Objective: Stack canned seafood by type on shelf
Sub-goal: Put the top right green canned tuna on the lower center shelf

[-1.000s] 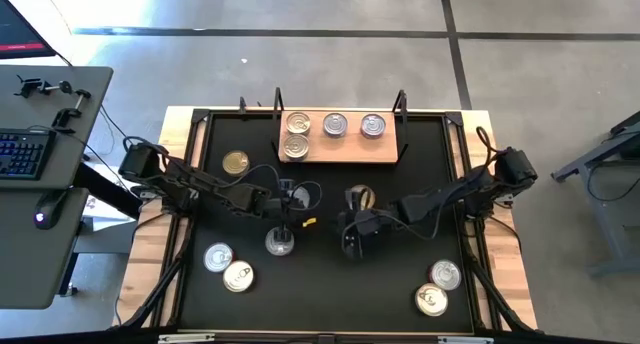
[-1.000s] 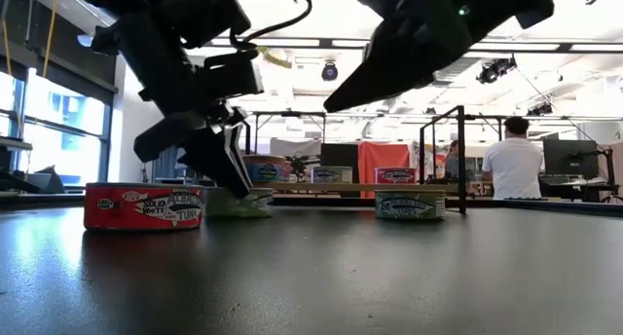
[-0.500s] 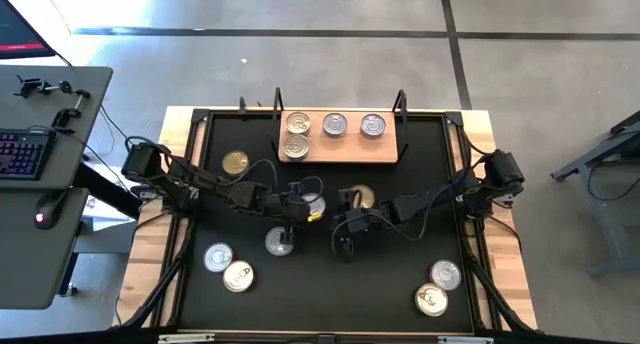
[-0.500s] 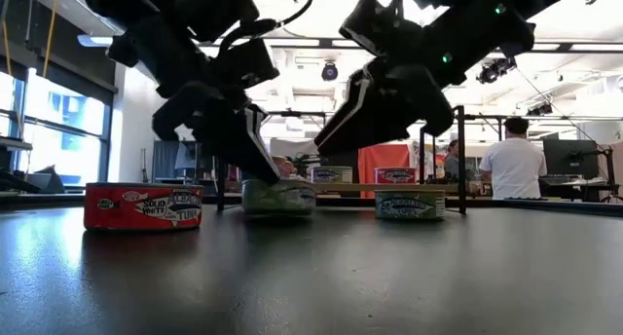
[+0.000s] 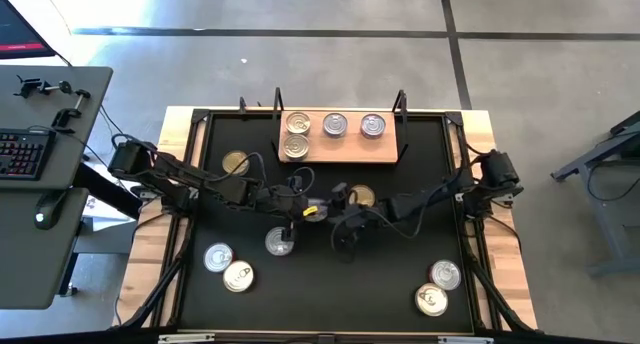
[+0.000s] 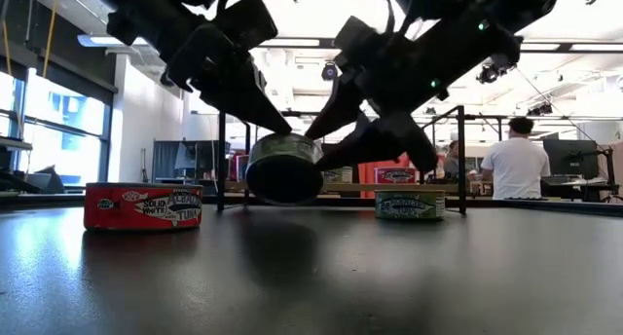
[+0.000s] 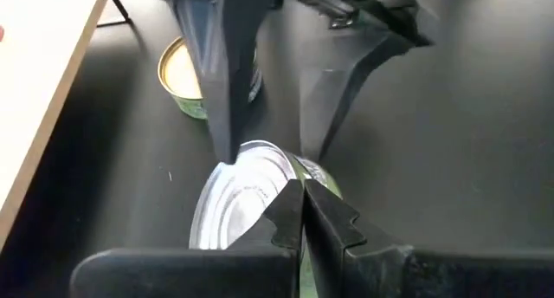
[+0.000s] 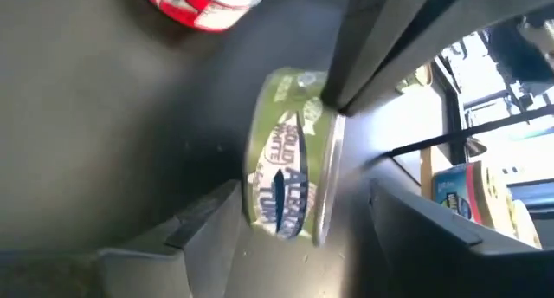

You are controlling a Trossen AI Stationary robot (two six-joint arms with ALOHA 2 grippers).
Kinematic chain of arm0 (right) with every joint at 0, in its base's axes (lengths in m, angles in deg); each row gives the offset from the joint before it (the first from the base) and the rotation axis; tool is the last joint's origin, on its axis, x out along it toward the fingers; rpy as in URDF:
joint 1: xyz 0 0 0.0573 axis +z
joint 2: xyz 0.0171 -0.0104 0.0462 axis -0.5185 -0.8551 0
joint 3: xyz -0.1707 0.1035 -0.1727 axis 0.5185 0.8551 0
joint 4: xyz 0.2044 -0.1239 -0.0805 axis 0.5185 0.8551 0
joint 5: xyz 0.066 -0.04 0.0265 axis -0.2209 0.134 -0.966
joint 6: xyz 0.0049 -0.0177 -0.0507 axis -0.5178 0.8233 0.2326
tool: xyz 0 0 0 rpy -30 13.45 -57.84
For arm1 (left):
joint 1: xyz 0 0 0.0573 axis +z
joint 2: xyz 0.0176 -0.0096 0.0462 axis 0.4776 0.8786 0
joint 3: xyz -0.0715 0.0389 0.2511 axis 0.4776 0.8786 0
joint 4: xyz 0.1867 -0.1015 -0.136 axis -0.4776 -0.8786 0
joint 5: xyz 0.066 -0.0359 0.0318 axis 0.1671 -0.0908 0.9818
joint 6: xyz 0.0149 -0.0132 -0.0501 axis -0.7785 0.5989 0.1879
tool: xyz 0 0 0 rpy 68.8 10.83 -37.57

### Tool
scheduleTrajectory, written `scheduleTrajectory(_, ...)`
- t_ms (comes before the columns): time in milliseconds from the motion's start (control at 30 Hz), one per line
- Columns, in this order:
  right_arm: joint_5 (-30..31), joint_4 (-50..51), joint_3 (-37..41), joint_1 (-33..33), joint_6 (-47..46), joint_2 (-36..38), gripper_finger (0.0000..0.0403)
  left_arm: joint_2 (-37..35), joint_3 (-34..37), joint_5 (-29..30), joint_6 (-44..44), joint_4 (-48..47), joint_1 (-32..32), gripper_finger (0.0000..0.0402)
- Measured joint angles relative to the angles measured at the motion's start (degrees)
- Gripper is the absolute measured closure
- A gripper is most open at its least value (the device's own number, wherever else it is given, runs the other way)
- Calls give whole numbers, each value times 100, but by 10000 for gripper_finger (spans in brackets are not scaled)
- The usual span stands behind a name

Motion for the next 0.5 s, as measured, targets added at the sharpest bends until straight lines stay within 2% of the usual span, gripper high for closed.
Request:
scheduleTrajectory(333, -98, -752, 0, -123, -443, -557, 162, -1, -7, -2, -15, 166, -4, 401)
scheduleTrajectory(433, -75, -773, 0, -118, -625, -575, 188, -3, -7, -2, -16, 189, -5, 401)
scheduleTrajectory(500, 1, -776, 0, -116, -896, -572, 222, -7, -8, -2, -14, 208, -7, 401)
